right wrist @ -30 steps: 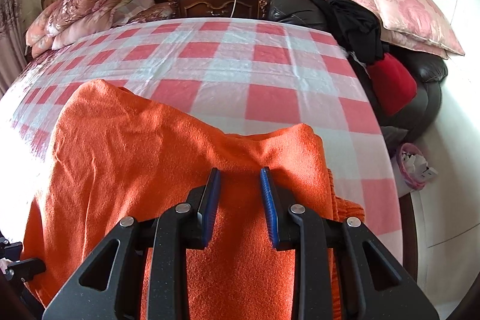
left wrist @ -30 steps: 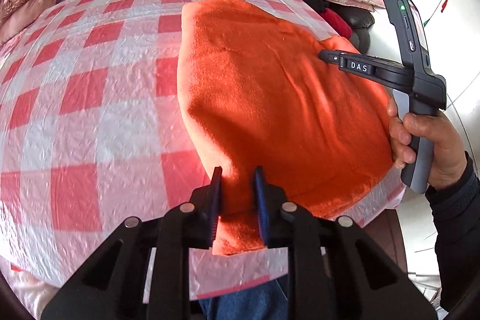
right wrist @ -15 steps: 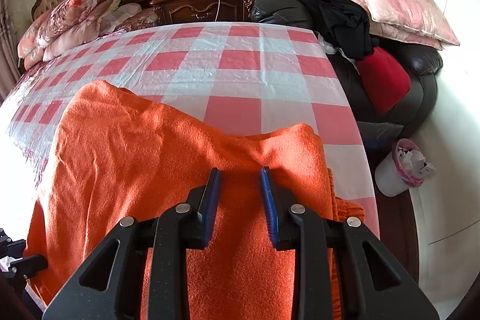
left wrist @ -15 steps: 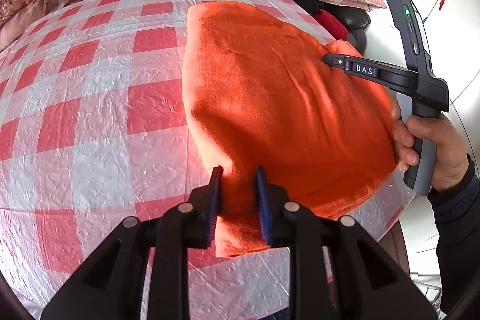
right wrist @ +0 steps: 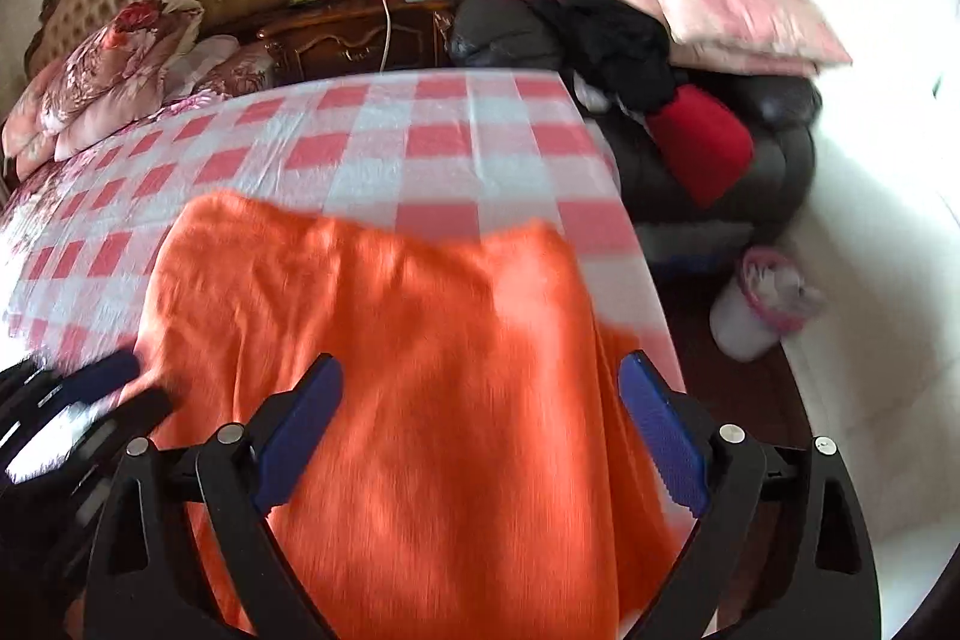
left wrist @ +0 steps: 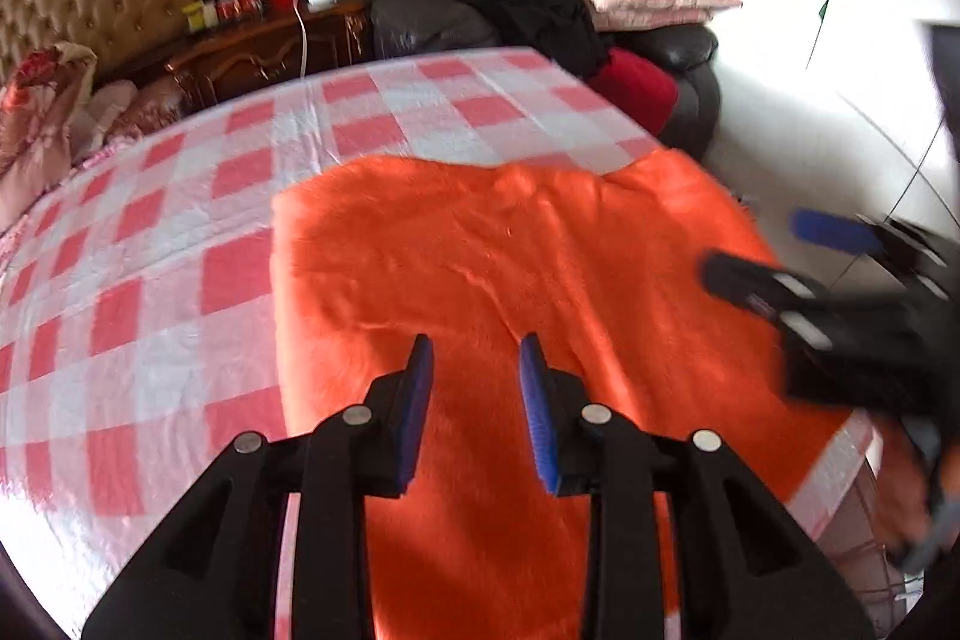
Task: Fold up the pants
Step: 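Open the right tool and release the folded pants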
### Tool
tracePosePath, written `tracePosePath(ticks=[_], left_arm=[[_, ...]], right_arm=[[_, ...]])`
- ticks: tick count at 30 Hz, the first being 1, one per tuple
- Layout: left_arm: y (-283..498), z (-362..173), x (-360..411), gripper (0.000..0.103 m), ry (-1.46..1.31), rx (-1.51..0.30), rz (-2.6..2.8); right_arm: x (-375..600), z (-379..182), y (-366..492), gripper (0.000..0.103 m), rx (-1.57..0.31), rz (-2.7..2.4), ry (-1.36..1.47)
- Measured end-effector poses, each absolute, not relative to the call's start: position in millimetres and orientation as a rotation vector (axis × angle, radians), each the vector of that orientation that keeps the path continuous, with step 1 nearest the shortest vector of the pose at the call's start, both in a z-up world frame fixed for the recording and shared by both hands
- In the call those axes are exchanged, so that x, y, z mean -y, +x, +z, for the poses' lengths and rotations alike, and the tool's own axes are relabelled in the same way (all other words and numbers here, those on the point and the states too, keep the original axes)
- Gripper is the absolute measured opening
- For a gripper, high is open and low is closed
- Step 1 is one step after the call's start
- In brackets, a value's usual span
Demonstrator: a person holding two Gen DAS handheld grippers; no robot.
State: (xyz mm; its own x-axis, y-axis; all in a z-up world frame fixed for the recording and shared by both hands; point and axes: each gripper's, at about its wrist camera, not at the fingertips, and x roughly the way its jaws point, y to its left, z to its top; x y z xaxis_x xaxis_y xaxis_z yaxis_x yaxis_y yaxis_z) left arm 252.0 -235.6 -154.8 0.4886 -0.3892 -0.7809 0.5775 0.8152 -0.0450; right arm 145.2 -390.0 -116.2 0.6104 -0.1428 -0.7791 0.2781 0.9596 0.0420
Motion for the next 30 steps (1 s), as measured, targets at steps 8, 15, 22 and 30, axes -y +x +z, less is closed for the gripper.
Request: tracePosePath(ticks=[8,15,22,30], left_arm=[[284.6,-176.6,260.8,0.041,0.358,-0.906,-0.613],[286.7,-149.1,270.7,0.054,0.325,-0.823,-0.608],[298.6,-175.2,321.1,0.065,0.459,-0.875,-0.671],[270.9,-143.8,263.0,0.069,0.312,-0.808,-0.545]], right_arm=[[412.1,-161.9,124.1,0.090,-1.001,-0.297,0.190],[412.7,-164.7,121.8,0.093,-1.002,-0.294,0.175],[412.0,-164.0,123.5,0.094,-0.997,-0.303,0.162],[415.2,-167.1,122.3,0.098,-0.983,-0.312,0.184]])
